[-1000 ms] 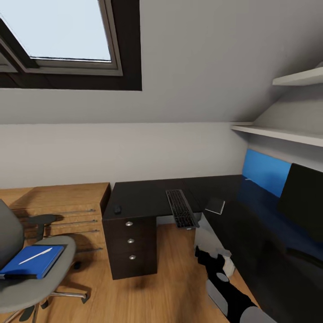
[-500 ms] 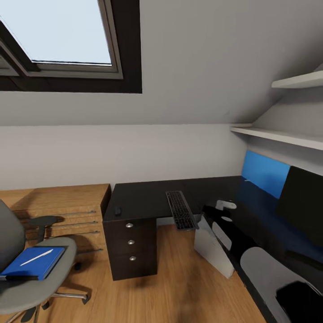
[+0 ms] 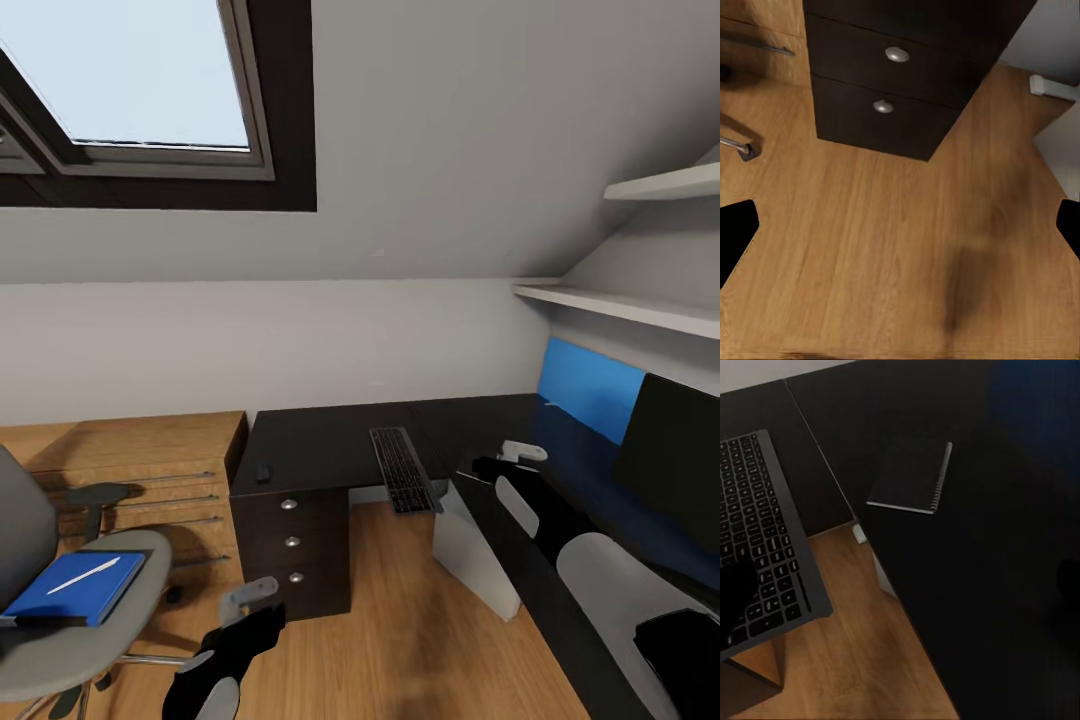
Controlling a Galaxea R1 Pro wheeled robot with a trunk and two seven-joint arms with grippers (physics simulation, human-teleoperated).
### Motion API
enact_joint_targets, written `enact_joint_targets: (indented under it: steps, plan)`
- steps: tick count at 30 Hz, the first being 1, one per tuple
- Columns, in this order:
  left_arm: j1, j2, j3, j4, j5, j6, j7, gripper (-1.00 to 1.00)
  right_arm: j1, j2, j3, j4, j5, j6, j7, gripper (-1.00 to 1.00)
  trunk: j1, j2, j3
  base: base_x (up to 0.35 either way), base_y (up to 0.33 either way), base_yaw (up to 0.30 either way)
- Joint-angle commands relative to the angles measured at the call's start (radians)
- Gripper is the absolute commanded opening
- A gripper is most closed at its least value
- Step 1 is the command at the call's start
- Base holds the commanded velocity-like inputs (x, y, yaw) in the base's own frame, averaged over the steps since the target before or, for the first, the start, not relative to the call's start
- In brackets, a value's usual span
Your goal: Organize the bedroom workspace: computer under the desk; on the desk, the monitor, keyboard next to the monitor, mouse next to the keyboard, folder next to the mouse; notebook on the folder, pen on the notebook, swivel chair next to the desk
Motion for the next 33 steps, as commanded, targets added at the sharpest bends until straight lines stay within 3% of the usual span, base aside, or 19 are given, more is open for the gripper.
enact_joint_targets:
  steps: [1,6,16,18,23,27,33]
  plan:
    - [-0.001,0.001,-0.001,0.008,0.007,0.000,0.010,1.00,0.000,-0.002,0.008,-0.002,-0.007,0.005,-0.008,1.00,0.000,-0.001,-0.002,0.000,0.000,0.000]
    - [-0.001,0.006,0.008,0.044,0.005,-0.028,0.011,1.00,0.002,-0.003,0.008,0.004,-0.006,0.008,-0.010,1.00,0.000,-0.001,-0.002,0.062,0.000,0.000]
    - [-0.001,0.006,0.004,0.047,0.006,-0.031,0.012,1.00,0.004,-0.005,0.007,0.006,-0.005,-0.002,-0.009,1.00,0.000,-0.001,-0.002,0.307,0.000,0.000]
    - [-0.001,0.006,0.004,0.046,0.006,-0.031,0.012,1.00,0.004,-0.005,0.008,0.042,-0.001,-0.037,-0.003,1.00,0.000,-0.001,-0.002,0.330,0.000,0.000]
    - [-0.001,0.007,0.004,0.006,0.006,-0.044,0.010,1.00,0.004,-0.005,0.009,0.077,0.018,-0.064,-0.001,1.00,0.000,-0.001,-0.002,0.327,0.000,0.000]
    - [0.006,0.011,0.003,-0.063,0.005,-0.103,0.008,1.00,0.004,-0.012,0.007,0.086,0.033,-0.068,-0.001,1.00,0.000,-0.001,-0.002,0.304,0.000,0.000]
    - [0.020,0.012,-0.005,-0.085,0.000,-0.128,0.007,1.00,0.003,-0.018,0.006,0.126,0.036,-0.071,-0.001,1.00,0.000,-0.001,-0.002,0.307,0.000,0.000]
